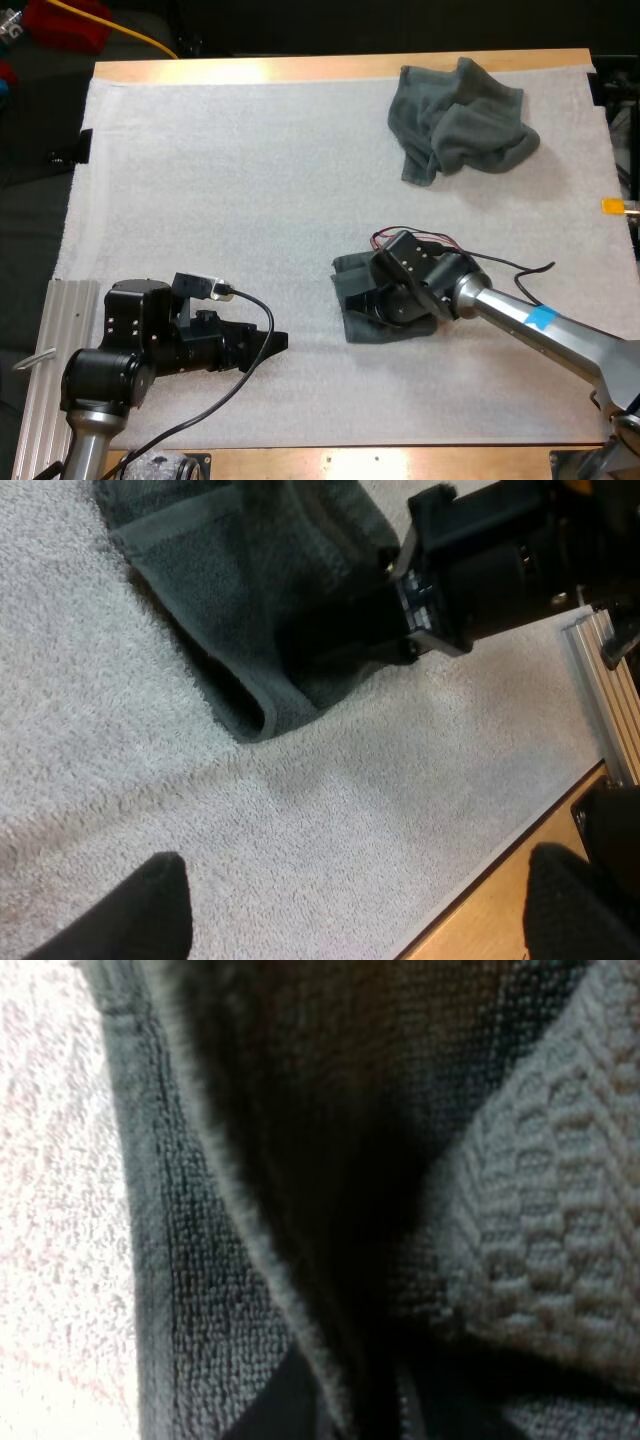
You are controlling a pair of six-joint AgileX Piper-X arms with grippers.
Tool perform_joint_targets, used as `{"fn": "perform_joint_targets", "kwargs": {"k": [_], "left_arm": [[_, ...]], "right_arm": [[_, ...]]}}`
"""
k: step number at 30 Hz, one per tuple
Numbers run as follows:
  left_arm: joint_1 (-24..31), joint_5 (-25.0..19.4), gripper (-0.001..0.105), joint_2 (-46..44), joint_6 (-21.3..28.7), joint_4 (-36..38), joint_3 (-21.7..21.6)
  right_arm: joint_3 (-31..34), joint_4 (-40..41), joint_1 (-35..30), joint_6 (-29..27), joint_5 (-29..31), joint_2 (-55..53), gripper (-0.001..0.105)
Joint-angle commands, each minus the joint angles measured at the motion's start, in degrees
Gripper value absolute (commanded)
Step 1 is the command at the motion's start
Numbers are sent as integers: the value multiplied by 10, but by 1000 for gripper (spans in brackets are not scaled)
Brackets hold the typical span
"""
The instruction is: Pick towel from pile, fold and stack
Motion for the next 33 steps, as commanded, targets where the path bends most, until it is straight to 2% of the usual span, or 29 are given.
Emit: {"fn": "perform_joint_targets", "kwargs": {"k": [1, 3, 5, 8, 9, 11, 21, 29, 31, 33], "left_arm": [[-3, 11, 66, -3, 3, 2, -3], [-3, 11, 66, -3, 3, 2, -3], [-3, 11, 66, -3, 3, 2, -3], [-3, 11, 66, -3, 3, 2, -3], [-3, 11, 66, -3, 3, 2, -3], [-3, 11, 66, -3, 3, 2, -3], [-3, 11, 66, -3, 5, 2, -3], [-3, 11, 66, -3, 5, 2, -3], [-3, 11, 66, -3, 5, 2, -3], [-3, 11, 66, -3, 5, 2, -3]], "right_arm": [[0, -1, 1, 7, -10, 6, 2], [0, -7, 1, 13, -21, 10, 2], [0, -29, 1, 13, -43, 11, 11], [0, -44, 1, 14, -58, 11, 32], [0, -51, 1, 15, -70, 11, 45], [0, -58, 1, 13, -85, 10, 56], [0, -117, 1, -2, -137, -29, 56], [0, -119, 1, -2, -137, -61, 56], [0, -114, 1, -2, -130, -69, 56], [0, -89, 1, -2, -77, -80, 56]]}}
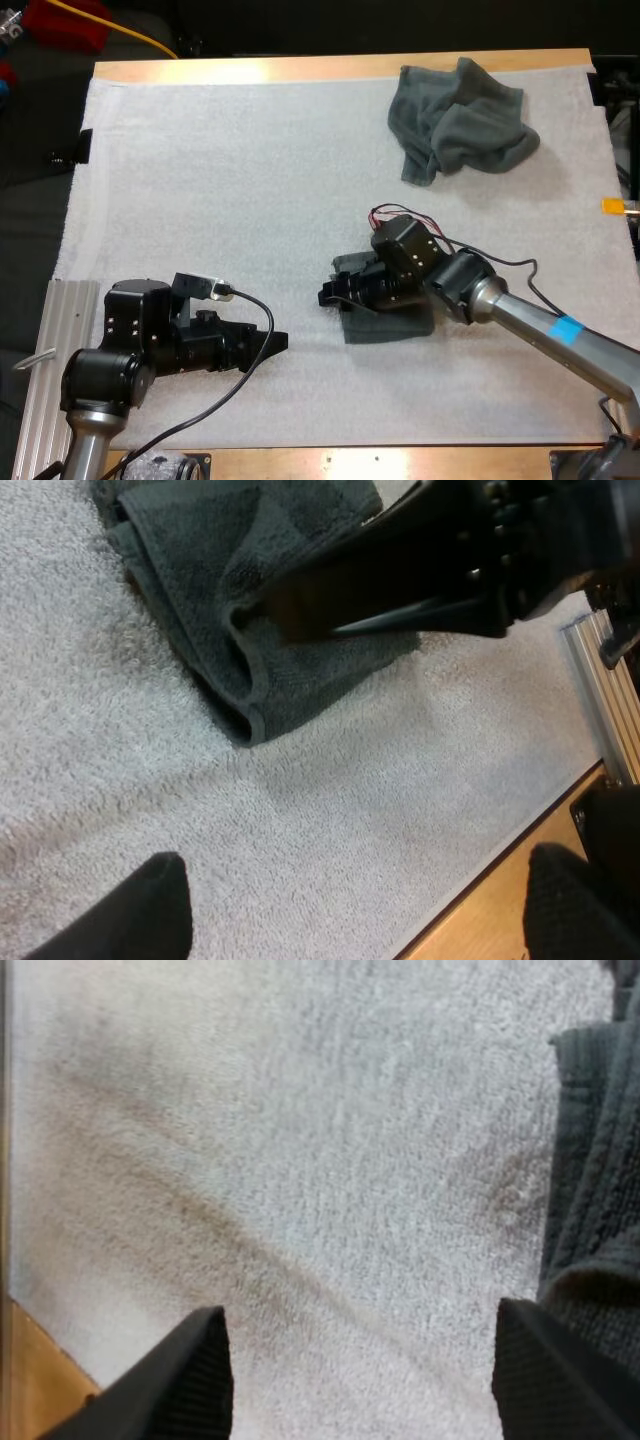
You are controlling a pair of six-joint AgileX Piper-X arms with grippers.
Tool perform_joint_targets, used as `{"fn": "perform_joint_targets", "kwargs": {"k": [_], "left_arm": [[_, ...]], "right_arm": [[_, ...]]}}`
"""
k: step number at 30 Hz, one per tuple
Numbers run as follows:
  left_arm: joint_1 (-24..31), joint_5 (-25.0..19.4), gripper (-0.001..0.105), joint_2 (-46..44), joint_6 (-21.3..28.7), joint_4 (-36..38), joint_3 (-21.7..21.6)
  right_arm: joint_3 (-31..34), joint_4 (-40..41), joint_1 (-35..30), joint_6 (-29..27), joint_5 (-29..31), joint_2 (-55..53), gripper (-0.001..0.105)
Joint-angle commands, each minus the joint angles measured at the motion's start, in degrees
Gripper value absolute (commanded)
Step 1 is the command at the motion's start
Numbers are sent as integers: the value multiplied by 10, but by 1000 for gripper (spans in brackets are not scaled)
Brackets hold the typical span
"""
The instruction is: Pick towel from pile, fold and stack
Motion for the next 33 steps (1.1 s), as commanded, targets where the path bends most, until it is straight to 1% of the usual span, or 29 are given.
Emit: {"fn": "perform_joint_targets", "kwargs": {"k": [1, 2, 3, 6, 10, 13, 16, 18, 19, 20, 22, 25, 27, 28, 30, 31, 32, 33], "left_arm": [[-3, 9, 66, -3, 3, 2, -3], [-3, 9, 66, -3, 3, 2, -3], [-3, 9, 66, -3, 3, 2, -3], [-3, 9, 66, -3, 3, 2, -3], [-3, 9, 66, -3, 3, 2, -3], [-3, 9, 66, -3, 3, 2, -3], [-3, 9, 66, -3, 3, 2, -3], [-3, 9, 66, -3, 3, 2, -3], [-3, 9, 66, -3, 3, 2, -3], [-3, 9, 66, -3, 3, 2, -3], [-3, 9, 66, -3, 3, 2, -3], [-3, 9, 66, -3, 3, 2, -3], [-3, 9, 66, -3, 3, 2, -3], [-3, 9, 66, -3, 3, 2, -3], [-3, 9, 66, -3, 3, 2, -3], [-3, 9, 66, -3, 3, 1, -3], [-3, 9, 66, -3, 3, -3, -3], [-3, 9, 66, -3, 3, -7, -3]], "right_arm": [[0, 25, 2, -7, 36, -12, 56], [0, 43, 1, -13, 65, -15, 56], [0, 55, 0, -21, 81, -17, 56], [0, 74, 0, -41, 98, -22, 56], [0, 92, 0, -43, 129, -37, 56], [0, 117, 0, -60, 177, -56, 56], [0, 155, 0, -92, 212, -77, 53], [0, 187, 0, -116, 263, -90, 50], [0, 195, 0, -121, 275, -92, 49], [0, 205, 0, -133, 301, -96, 48], [0, 209, 0, -146, 323, -97, 46], [0, 209, -9, -158, 324, -95, 38], [0, 206, -23, -158, 327, -95, 27], [0, 205, -29, -158, 327, -95, 23], [0, 201, -48, -158, 325, -95, 8], [0, 201, -52, -158, 320, -95, 3], [0, 201, -61, -158, 308, -95, 0], [0, 199, -69, -158, 292, -95, 2]]}}
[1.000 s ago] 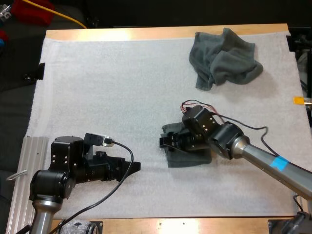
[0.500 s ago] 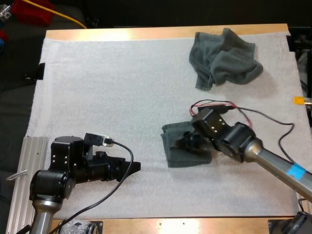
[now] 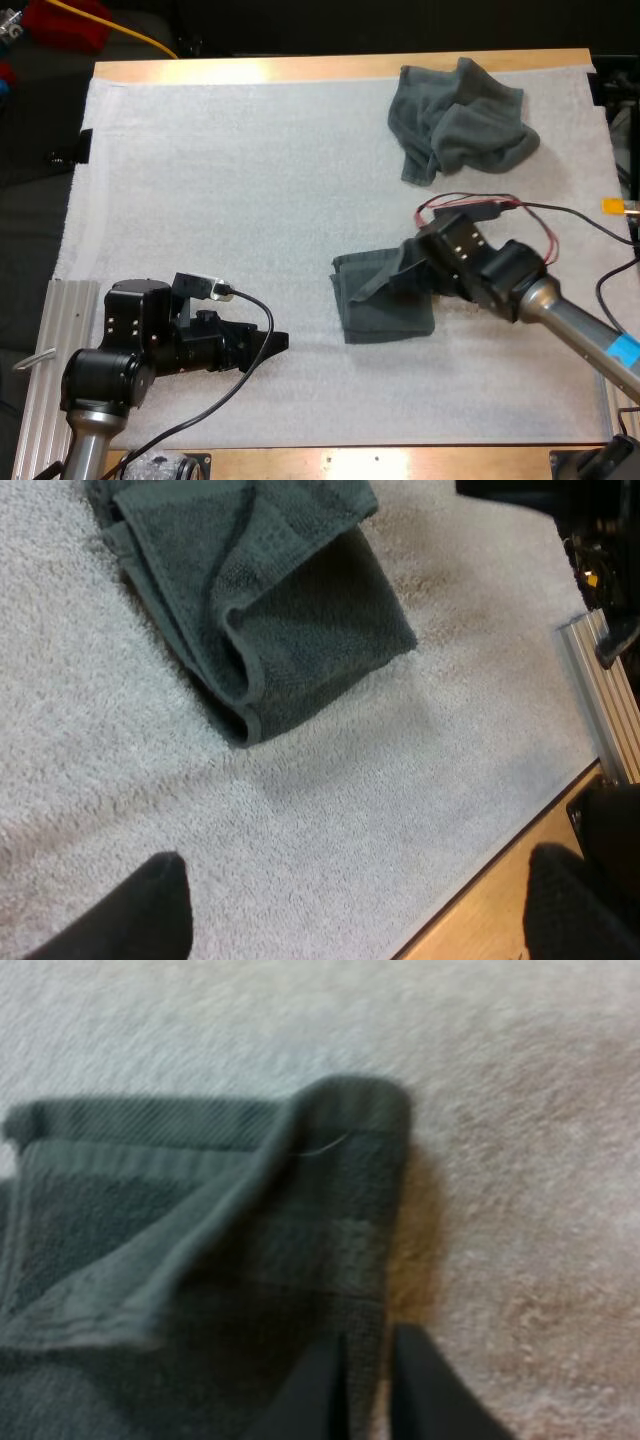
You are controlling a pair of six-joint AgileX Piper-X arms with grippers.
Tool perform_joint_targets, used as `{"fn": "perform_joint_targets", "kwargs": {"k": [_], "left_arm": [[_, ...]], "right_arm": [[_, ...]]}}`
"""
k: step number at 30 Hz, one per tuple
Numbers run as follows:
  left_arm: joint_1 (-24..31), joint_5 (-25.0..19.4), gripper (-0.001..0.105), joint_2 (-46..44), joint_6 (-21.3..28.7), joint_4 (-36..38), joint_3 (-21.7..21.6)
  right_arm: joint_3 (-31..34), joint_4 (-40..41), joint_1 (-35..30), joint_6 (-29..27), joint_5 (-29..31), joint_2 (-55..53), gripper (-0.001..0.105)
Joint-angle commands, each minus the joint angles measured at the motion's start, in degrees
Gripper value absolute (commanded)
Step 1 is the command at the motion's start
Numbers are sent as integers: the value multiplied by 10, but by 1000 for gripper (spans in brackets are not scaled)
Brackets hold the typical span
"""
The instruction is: Pick towel from pile, fold and stack
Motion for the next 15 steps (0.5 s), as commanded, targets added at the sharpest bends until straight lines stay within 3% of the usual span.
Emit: {"fn": "perform_joint_targets", "kwargs": {"k": [1, 15], "left_arm": [[-3, 7, 66, -3, 3, -7, -3], [-3, 7, 66, -3, -1, -29, -3]], "right_arm": [[0, -1, -8, -7, -17, -3, 2], [1, -35, -17, 10, -126, 66, 1]]}}
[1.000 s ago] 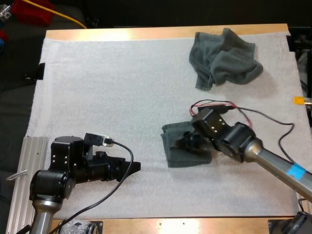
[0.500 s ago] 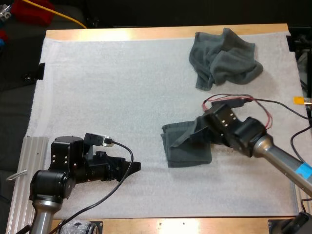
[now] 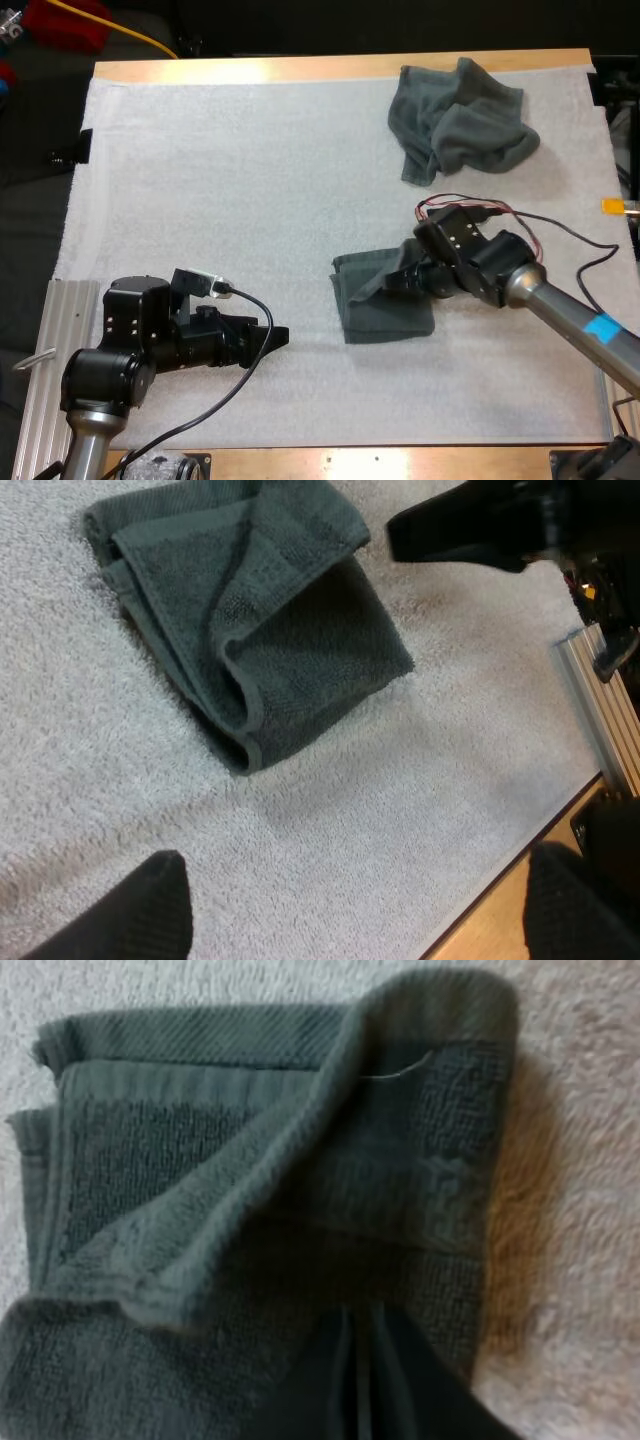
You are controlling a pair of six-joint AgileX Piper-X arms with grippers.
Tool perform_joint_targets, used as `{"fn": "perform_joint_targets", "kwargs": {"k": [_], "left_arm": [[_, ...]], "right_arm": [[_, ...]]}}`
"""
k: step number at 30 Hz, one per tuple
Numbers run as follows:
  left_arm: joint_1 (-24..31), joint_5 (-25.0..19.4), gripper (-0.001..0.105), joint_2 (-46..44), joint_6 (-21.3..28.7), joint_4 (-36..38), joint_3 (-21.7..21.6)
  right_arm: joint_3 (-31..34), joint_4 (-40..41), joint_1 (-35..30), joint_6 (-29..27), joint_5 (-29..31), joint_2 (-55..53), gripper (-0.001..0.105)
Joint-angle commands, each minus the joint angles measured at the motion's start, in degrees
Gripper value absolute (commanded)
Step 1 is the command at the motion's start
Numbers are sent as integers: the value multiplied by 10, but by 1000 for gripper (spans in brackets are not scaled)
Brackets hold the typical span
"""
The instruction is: Pick towel from pile, fold and stack
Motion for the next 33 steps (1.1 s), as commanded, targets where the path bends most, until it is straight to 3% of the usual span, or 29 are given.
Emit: {"fn": "perform_joint_targets", "kwargs": {"k": [1, 10, 21, 30, 33], "left_arm": [[-3, 7, 66, -3, -1, -7, -3], [-3, 7, 66, -3, -1, -7, -3], [-3, 7, 66, -3, -1, -7, -3], [-3, 7, 66, -3, -1, -7, -3], [-3, 7, 66, -3, -1, -7, -3]], "right_arm": [[1, -8, -3, 2, -17, 4, 1], [1, -84, -3, 40, -46, 21, 1], [1, -201, -3, 149, -116, 85, 1], [1, -225, -3, 155, -130, 79, 2], [1, -225, -3, 155, -130, 64, 12]]}}
